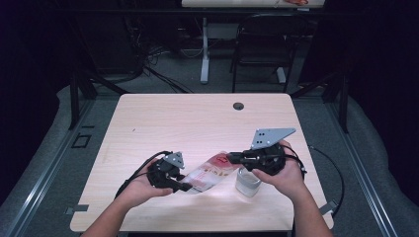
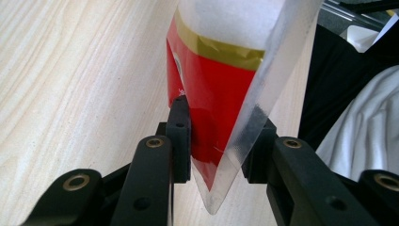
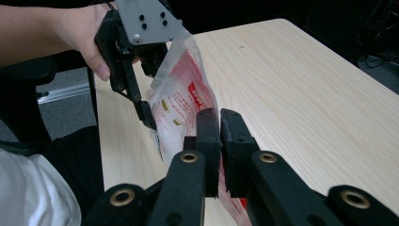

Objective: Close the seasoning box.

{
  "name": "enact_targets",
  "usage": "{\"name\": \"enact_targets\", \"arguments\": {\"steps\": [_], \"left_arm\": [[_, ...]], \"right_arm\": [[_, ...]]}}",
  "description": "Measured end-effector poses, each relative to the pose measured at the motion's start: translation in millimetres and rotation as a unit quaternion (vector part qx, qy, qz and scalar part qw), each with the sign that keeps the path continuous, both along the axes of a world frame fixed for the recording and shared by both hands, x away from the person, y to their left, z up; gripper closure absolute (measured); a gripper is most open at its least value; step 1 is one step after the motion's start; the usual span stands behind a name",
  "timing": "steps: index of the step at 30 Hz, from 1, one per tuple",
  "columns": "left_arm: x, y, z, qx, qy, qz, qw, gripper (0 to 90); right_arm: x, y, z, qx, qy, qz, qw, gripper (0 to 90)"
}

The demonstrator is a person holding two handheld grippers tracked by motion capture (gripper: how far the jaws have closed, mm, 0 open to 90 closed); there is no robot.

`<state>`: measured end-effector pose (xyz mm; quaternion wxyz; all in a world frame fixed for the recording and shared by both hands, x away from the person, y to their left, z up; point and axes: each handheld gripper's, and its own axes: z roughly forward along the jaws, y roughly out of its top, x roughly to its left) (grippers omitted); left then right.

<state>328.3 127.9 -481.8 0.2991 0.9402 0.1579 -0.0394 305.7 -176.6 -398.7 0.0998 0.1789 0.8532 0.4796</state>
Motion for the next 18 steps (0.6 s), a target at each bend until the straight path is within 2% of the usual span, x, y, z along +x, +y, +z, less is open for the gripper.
{"name": "enact_targets", "arguments": {"steps": [6,11,18], "left_arm": [[-0.3,-0.7,4.3,0.009,-0.005,0.003,0.9999,70.2],[-0.2,-0.6,7.0,0.007,-0.001,0.000,1.0000,70.3],[0.8,1.3,7.1,0.015,-0.004,0.005,0.9999,70.5]], "right_arm": [[-0.1,-3.5,-3.5,0.009,0.001,-0.003,1.0000,88.6],[-0.7,-7.1,-5.4,0.021,0.004,-0.010,0.9997,88.6],[1.6,-8.4,-11.3,0.025,0.012,-0.017,0.9995,88.7]]}}
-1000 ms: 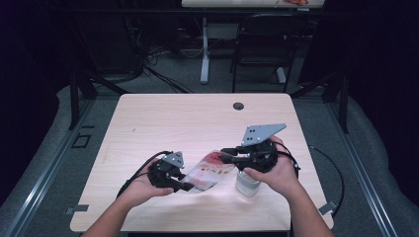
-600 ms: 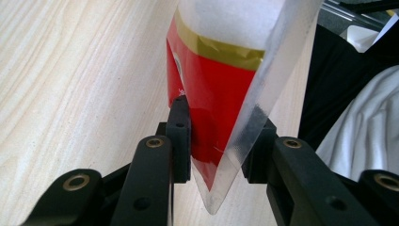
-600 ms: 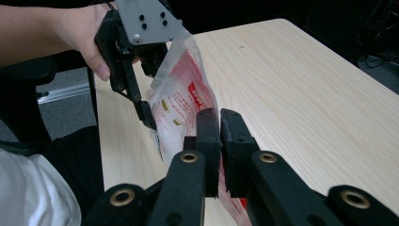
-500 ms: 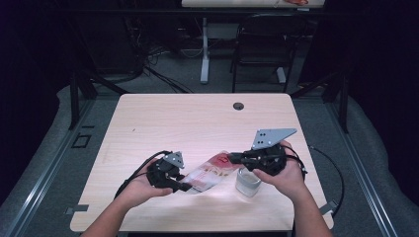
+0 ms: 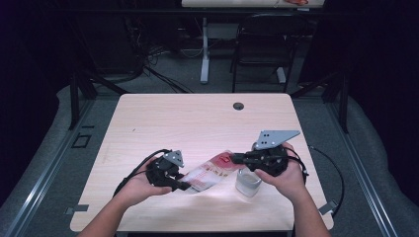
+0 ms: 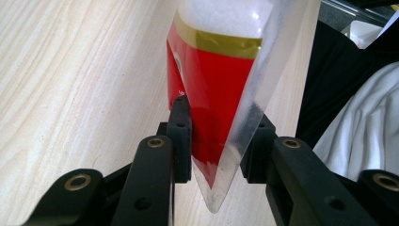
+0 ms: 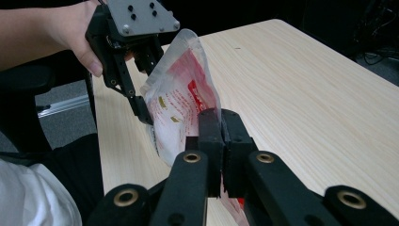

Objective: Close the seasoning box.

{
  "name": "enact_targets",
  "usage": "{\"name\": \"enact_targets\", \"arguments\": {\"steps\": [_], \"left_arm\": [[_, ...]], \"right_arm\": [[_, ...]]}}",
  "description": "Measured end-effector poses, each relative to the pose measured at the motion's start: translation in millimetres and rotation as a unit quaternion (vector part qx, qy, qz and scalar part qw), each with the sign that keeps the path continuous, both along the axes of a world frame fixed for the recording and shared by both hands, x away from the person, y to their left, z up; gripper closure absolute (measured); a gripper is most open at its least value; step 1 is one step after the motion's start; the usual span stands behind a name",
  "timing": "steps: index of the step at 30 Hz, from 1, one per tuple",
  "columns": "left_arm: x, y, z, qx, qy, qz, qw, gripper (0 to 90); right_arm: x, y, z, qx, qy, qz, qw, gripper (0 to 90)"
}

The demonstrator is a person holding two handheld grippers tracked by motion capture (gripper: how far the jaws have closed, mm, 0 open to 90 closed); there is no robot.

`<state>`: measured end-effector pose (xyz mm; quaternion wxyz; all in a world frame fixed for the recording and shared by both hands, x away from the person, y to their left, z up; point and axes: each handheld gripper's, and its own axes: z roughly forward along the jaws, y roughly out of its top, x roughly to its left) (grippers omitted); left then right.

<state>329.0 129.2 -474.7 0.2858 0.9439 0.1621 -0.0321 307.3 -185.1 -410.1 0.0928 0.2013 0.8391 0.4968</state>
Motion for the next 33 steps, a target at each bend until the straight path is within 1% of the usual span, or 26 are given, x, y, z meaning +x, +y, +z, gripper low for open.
{"name": "enact_targets", "arguments": {"steps": [2,7,12,15,17,21,24,30,33], "left_arm": [[0.3,1.4,0.4,-0.001,0.003,-0.001,1.0000,70.5],[0.3,3.7,2.6,-0.001,0.000,0.000,1.0000,70.7],[1.4,4.6,4.4,0.000,0.003,0.000,1.0000,70.7],[2.2,5.0,5.1,0.002,0.000,0.001,1.0000,70.8],[2.4,5.3,5.2,0.001,0.002,0.002,1.0000,70.9],[3.3,6.4,5.5,0.002,0.005,0.003,1.0000,71.0],[3.7,7.0,6.9,0.002,0.004,0.003,1.0000,71.0],[4.1,8.1,11.4,0.003,0.004,0.004,1.0000,71.1],[4.3,9.1,13.7,0.007,0.002,0.005,1.0000,71.2]], "right_arm": [[0.5,0.1,-1.6,0.000,0.003,0.000,1.0000,88.8],[1.2,-1.5,-5.4,0.001,0.010,-0.004,0.9999,88.7],[2.0,-3.5,-8.4,0.000,0.015,-0.007,0.9999,88.6],[3.2,-4.9,-11.1,-0.001,0.019,-0.009,0.9998,88.5],[4.3,-5.9,-13.2,-0.003,0.022,-0.010,0.9997,88.4],[6.0,-6.4,-16.7,0.001,0.029,-0.010,0.9995,88.4],[6.0,-6.4,-16.7,-0.001,0.029,-0.011,0.9995,88.4],[6.1,-7.4,-17.6,0.005,0.031,-0.013,0.9994,88.4],[7.1,-8.3,-19.1,0.004,0.035,-0.011,0.9993,88.4]]}}
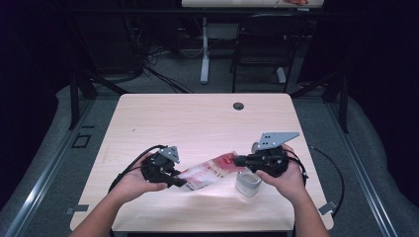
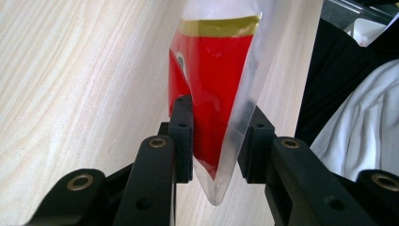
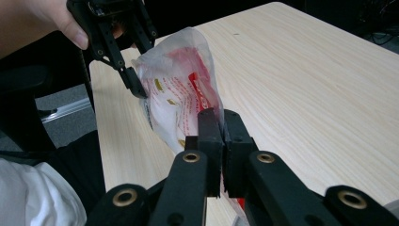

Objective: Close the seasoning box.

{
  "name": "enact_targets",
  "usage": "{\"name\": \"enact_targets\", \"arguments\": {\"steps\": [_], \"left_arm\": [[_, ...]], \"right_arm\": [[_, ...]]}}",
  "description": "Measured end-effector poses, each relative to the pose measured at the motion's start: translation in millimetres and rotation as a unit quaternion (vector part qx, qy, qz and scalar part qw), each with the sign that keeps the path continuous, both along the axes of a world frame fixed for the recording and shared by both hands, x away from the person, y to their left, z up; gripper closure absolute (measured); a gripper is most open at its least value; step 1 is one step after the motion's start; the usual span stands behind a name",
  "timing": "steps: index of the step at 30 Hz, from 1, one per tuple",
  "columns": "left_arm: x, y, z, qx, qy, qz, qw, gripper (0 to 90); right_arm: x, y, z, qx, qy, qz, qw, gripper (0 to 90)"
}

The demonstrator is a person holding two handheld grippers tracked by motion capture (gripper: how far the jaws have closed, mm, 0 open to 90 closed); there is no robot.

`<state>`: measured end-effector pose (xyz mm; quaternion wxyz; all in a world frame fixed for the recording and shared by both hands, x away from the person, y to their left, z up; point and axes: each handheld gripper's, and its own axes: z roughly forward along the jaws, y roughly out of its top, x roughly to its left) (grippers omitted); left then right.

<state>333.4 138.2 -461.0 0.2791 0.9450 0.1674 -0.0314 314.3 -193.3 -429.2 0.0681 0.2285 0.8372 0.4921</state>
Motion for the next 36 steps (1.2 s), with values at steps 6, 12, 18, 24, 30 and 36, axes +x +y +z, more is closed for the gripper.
{"name": "enact_targets", "arguments": {"steps": [6,12,18,24,30,36], "left_arm": [[1.0,1.6,3.7,0.004,-0.002,0.001,1.0000,71.5],[1.9,3.0,5.6,0.003,-0.004,0.002,1.0000,71.6],[3.2,5.3,6.1,0.000,-0.003,0.003,1.0000,71.6],[3.5,6.5,7.3,0.000,-0.003,0.005,1.0000,71.6],[4.0,6.1,11.3,0.002,-0.003,0.004,1.0000,71.7],[4.8,5.7,16.0,0.001,-0.004,0.005,1.0000,71.7]], "right_arm": [[2.1,0.1,-4.0,-0.002,0.007,-0.001,1.0000,88.4],[2.8,-1.0,-5.8,0.001,0.010,-0.003,0.9999,88.3],[4.4,-0.2,-8.5,-0.004,0.011,-0.004,0.9999,88.2],[4.7,0.2,-9.8,-0.003,0.012,-0.006,0.9999,88.1],[5.2,-1.0,-10.5,-0.001,0.013,-0.007,0.9999,88.0],[6.2,-3.4,-10.9,0.001,0.014,-0.008,0.9999,88.0]]}}
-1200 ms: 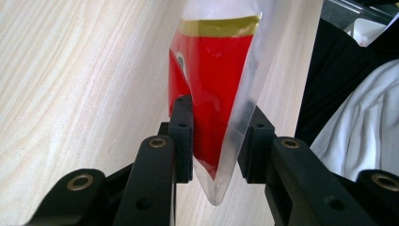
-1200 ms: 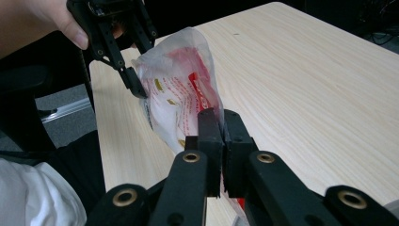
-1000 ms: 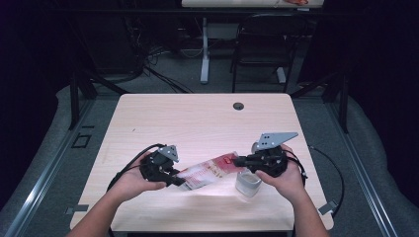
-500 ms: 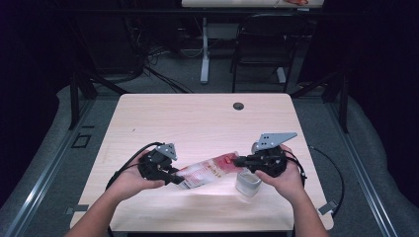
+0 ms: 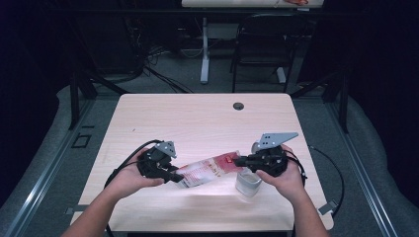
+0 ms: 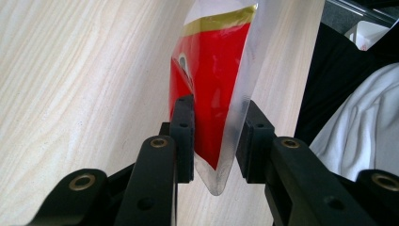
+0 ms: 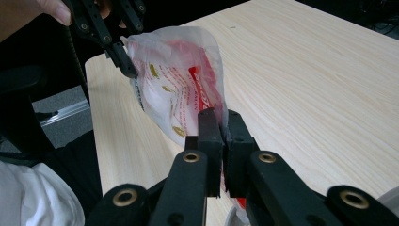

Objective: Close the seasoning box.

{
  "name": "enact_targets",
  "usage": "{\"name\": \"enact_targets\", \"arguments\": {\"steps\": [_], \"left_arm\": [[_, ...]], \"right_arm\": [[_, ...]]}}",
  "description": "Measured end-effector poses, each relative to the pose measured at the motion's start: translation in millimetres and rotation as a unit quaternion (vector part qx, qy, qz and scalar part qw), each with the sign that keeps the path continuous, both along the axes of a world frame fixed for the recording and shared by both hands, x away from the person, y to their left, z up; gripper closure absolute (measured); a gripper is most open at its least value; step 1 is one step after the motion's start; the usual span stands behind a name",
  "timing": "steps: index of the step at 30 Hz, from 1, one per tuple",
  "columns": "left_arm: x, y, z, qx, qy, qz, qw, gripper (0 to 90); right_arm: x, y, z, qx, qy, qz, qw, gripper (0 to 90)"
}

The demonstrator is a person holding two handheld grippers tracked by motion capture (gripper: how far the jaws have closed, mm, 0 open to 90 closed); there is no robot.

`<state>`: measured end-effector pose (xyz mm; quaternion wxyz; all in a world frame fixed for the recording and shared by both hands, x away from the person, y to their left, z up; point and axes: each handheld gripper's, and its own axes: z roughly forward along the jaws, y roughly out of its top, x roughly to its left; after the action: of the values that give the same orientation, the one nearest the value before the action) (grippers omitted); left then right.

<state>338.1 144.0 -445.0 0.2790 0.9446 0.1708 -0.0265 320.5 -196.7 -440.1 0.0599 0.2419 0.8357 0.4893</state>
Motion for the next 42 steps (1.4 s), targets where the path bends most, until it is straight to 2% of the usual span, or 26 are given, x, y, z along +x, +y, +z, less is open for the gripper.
{"name": "enact_targets", "arguments": {"steps": [13,42], "left_arm": [[2.5,-2.1,11.6,0.005,-0.003,-0.001,1.0000,71.7],[7.3,-10.8,35.6,0.024,-0.003,-0.001,0.9997,71.9]], "right_arm": [[0.7,-3.4,-0.7,0.004,0.000,-0.006,1.0000,88.0],[0.8,-10.5,-1.0,-0.004,-0.005,-0.017,0.9998,87.8]]}}
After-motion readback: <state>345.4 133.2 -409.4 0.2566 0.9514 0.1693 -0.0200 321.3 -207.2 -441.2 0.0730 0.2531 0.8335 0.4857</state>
